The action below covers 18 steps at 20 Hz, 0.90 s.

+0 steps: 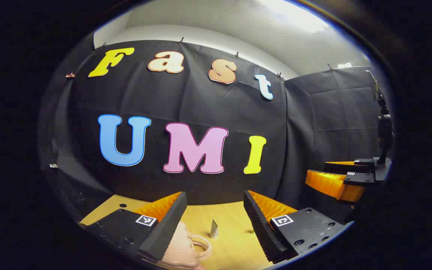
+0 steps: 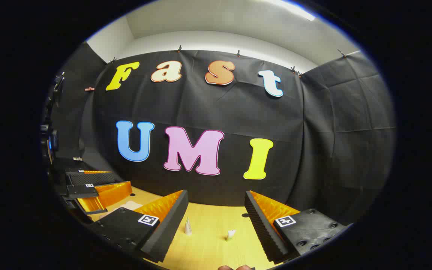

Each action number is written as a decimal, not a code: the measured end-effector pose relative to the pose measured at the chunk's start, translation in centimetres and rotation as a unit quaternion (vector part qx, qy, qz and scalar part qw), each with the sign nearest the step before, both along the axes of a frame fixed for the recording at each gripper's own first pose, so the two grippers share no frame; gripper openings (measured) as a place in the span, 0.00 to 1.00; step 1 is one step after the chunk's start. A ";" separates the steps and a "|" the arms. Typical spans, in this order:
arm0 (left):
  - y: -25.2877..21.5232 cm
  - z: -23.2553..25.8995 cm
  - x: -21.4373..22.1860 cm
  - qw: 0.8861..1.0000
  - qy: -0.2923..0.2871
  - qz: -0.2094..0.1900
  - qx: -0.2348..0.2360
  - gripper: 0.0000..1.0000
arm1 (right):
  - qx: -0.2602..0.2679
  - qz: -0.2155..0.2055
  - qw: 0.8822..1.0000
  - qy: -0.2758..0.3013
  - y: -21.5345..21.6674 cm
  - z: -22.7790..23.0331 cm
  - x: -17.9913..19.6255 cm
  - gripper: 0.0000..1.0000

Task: First open the suitcase, pack the skin care products into it, and then close the suitcase.

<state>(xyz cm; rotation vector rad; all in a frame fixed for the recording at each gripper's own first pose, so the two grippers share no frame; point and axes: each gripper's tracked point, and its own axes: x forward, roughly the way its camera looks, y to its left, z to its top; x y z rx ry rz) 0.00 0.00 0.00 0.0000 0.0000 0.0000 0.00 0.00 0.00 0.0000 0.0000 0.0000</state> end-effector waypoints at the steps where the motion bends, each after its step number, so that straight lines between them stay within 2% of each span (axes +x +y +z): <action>1: 0.1 -0.1 0.1 1.000 0.003 0.000 -0.004 0.95 | -0.004 -0.001 1.000 0.001 -0.1 -0.1 -0.1 0.97; 2: 0.3 -0.2 0.2 1.000 0.004 0.003 -0.006 0.95 | -0.006 -0.003 1.000 0.001 -0.2 -0.1 -0.1 0.94; 13: 1.4 -1.0 0.9 1.000 0.022 -0.001 0.017 0.95 | 0.003 -0.018 1.000 0.014 -0.6 -1.8 0.7 0.95; 18: 2.8 -2.9 1.6 0.999 0.047 0.010 0.006 0.95 | 0.006 -0.016 1.000 0.011 -0.3 -1.8 1.7 0.96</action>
